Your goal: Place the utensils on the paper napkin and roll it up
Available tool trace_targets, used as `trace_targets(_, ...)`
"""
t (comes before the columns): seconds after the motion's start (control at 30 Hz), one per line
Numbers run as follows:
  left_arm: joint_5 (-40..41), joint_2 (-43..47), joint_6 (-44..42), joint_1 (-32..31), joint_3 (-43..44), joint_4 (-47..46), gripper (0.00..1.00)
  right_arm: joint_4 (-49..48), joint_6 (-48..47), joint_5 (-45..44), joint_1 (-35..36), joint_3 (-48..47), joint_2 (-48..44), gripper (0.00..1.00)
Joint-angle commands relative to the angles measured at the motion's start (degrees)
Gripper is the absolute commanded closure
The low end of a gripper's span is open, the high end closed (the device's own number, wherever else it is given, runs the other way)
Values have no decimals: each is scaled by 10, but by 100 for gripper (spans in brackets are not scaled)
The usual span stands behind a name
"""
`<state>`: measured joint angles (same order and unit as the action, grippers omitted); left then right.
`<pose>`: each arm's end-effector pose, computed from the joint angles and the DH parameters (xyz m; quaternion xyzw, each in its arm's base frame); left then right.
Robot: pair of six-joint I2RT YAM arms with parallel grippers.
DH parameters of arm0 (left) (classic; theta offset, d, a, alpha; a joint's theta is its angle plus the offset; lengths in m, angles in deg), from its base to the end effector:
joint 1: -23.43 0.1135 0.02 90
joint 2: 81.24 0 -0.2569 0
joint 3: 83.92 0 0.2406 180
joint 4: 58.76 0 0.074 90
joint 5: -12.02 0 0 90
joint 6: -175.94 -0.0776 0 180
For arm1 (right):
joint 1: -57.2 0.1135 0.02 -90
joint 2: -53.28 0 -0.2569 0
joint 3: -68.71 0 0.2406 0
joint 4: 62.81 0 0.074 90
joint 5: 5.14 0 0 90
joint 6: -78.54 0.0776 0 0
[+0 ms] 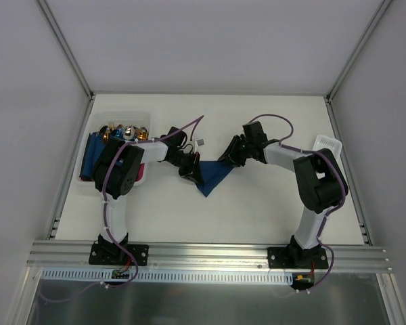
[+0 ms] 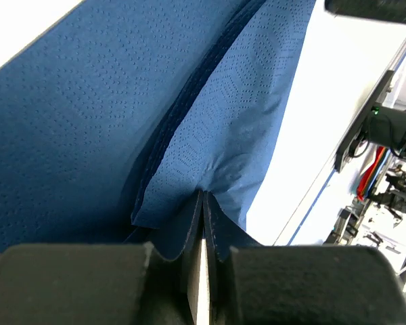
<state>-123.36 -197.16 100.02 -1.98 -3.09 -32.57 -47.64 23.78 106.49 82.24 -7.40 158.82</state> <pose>0.3294 -0.2176 0.0935 0.1834 0.8800 -0.4290 0.0891 0.3525 0.1962 0.1402 0.0084 0.9090 0.3400 0.2409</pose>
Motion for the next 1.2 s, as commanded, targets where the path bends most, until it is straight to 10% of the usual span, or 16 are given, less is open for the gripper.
trace_targets(0.0,75,-26,-52,4,1,57,98,37,-52,27,-1,-25,15,71)
trace_targets(0.67,63,-8,-81,4,25,79,95,101,-103,-2,-1,-2,51,89)
trace_targets(1.17,180,101,-51,20,106,84,53,141,-126,-29,6,-21,63,94)
